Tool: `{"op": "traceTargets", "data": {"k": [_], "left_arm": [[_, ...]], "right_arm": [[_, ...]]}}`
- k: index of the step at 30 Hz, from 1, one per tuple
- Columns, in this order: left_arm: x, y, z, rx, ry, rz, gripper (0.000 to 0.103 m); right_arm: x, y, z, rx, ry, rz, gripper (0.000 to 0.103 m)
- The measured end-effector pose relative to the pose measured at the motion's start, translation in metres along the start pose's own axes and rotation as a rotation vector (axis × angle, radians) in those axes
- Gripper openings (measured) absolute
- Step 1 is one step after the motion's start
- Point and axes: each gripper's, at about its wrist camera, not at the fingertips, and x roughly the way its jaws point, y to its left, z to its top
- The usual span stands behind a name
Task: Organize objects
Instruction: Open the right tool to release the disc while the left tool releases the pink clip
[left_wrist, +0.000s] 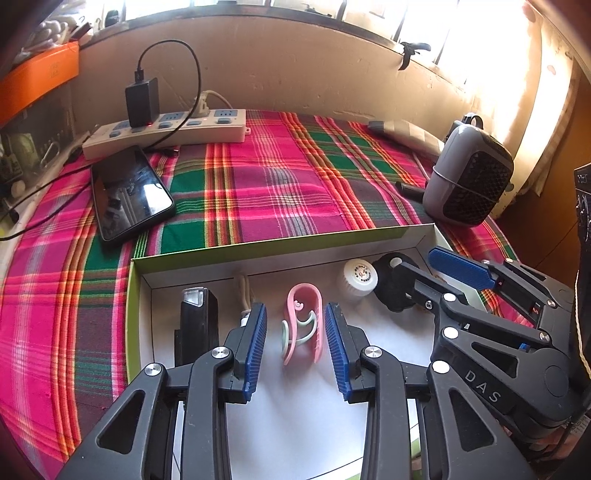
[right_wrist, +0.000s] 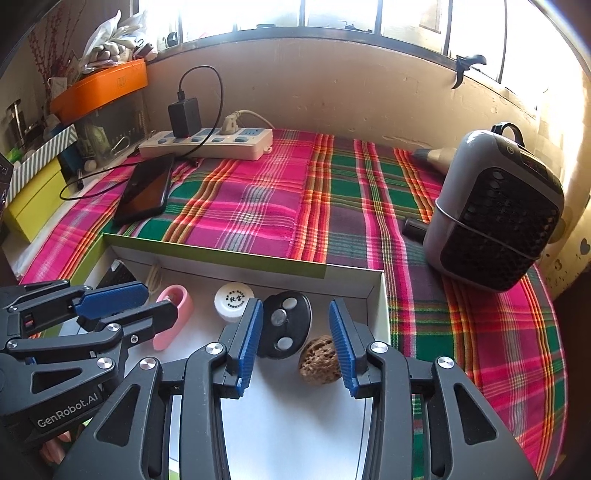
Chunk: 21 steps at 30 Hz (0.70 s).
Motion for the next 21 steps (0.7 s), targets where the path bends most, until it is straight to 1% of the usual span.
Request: {"op": "traceTargets", "data": {"k": [9,21], "left_arm": [[-0.015,-0.004,-0.005,0.013,-0.029,0.024,0.031],[-0.032,-0.009,-0.014,0.021,-0.047,0.039,0.031]], "right_arm": [[-0.011,0.001,-0.003,0.016,-0.016,-0.002,0.040],[-0.029,0.003,-0.011,0.035,-0.034,0.016,0.040]]}}
